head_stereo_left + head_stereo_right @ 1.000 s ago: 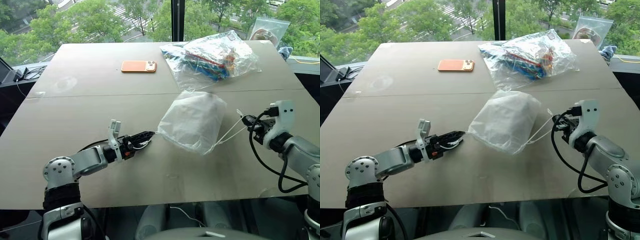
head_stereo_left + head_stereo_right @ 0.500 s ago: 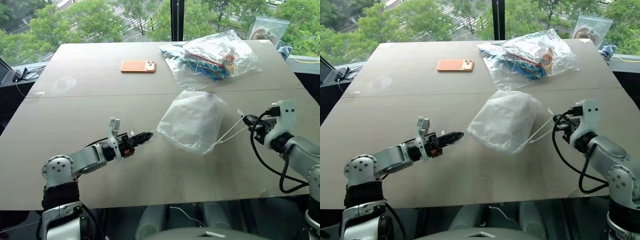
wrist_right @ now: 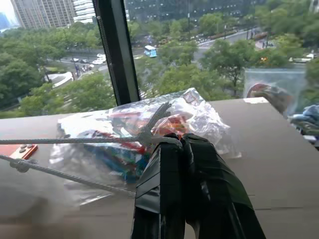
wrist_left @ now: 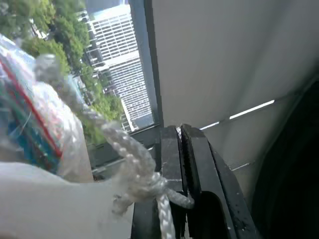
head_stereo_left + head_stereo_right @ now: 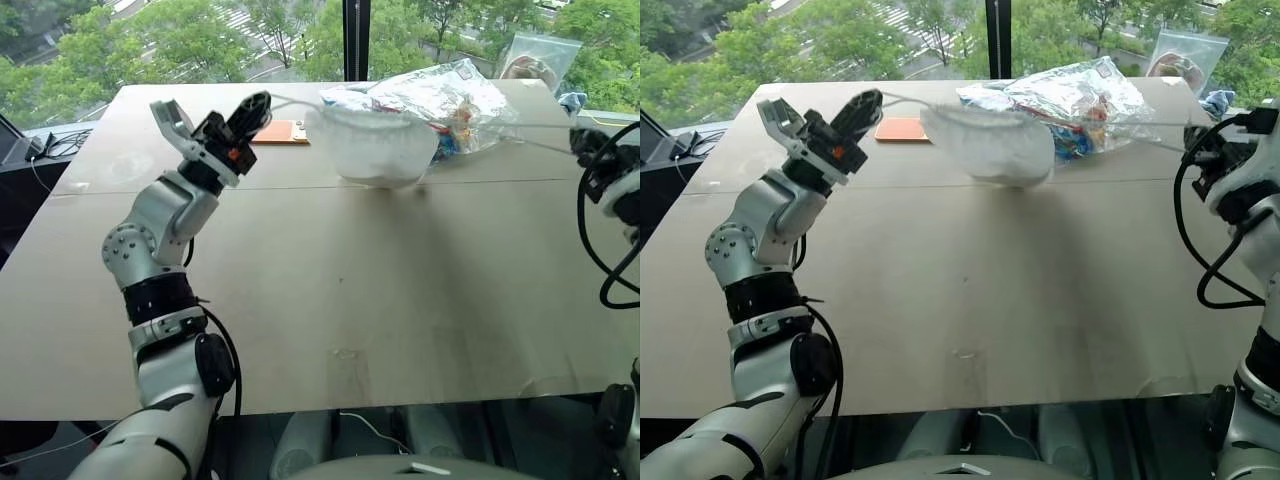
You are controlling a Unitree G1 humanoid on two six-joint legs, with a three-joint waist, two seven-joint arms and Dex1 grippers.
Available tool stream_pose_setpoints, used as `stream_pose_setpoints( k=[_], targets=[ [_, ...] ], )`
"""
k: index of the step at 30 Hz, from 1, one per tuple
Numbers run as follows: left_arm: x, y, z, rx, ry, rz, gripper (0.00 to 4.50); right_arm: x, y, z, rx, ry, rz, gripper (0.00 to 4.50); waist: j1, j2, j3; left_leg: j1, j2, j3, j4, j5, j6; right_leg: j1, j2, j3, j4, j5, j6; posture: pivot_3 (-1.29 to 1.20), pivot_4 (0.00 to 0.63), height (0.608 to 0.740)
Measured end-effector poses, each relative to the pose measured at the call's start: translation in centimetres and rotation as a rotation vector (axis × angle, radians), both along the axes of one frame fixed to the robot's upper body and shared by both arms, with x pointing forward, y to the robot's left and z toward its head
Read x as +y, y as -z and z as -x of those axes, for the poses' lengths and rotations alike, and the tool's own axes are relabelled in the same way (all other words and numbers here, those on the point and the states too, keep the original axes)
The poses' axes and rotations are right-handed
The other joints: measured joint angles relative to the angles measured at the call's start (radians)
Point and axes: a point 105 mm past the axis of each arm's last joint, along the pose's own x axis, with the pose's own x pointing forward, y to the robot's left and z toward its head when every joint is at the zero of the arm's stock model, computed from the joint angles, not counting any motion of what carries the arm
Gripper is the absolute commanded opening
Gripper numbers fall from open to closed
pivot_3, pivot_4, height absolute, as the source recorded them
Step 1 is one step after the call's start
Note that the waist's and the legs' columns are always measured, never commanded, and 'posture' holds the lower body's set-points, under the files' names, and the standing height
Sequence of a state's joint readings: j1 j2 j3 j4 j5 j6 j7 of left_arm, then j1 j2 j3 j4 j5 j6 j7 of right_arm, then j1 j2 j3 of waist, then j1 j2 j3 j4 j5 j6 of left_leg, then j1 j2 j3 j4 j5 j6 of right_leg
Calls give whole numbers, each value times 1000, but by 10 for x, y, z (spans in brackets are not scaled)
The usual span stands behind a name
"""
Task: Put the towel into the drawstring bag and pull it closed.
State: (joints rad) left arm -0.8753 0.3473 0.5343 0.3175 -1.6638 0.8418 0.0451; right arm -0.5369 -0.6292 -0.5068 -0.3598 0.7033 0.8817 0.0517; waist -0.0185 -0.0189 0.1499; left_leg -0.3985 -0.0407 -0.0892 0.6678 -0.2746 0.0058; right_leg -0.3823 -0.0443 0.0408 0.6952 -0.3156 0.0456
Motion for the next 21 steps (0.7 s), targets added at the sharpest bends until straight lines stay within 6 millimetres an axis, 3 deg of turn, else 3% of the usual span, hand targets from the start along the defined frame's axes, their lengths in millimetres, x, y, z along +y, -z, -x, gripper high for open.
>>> stream_pose_setpoints(
  k=[3, 7, 10, 14, 19, 21],
  targets=[
    [5, -12, -15, -2, -65, 32, 12, -9, -10, -3, -30, 82, 57, 0, 1, 0, 0, 0, 0, 0, 0, 0, 0, 0, 0, 0, 0, 0, 0, 0, 150, 740],
    [20, -27, -31, 4, -166, 79, 12, -36, -23, -3, -74, 253, 90, 0, 3, -1, 0, -2, 0, 1, 0, 0, 0, -3, 0, 0, 0, 0, 0, 0, 150, 740],
    [52, -36, -38, 11, -290, 136, 12, -66, -34, 6, -113, 426, 134, 0, 0, -1, 0, -3, 0, 2, -1, 0, 0, -5, 0, 1, 0, 0, 0, 0, 150, 740],
    [84, -28, -42, 55, -398, 176, 12, -96, -40, 20, -142, 579, 116, 0, -2, -1, 0, -3, 0, 3, -2, 0, 0, -6, 0, 1, 0, 0, 0, 0, 150, 740],
    [67, -19, -45, 59, -317, 123, 12, -86, -38, 15, -140, 513, 126, 0, 0, -1, 1, -3, 0, 2, 0, 0, 0, -5, 0, 1, 1, 0, 0, 0, 150, 740],
    [46, -13, -40, 24, -245, -6, 12, -74, -36, 11, -129, 439, 140, 0, -2, -1, 1, -3, 0, 2, -1, 0, 0, -5, 0, 1, 1, 0, 0, 0, 150, 740]
  ],
)
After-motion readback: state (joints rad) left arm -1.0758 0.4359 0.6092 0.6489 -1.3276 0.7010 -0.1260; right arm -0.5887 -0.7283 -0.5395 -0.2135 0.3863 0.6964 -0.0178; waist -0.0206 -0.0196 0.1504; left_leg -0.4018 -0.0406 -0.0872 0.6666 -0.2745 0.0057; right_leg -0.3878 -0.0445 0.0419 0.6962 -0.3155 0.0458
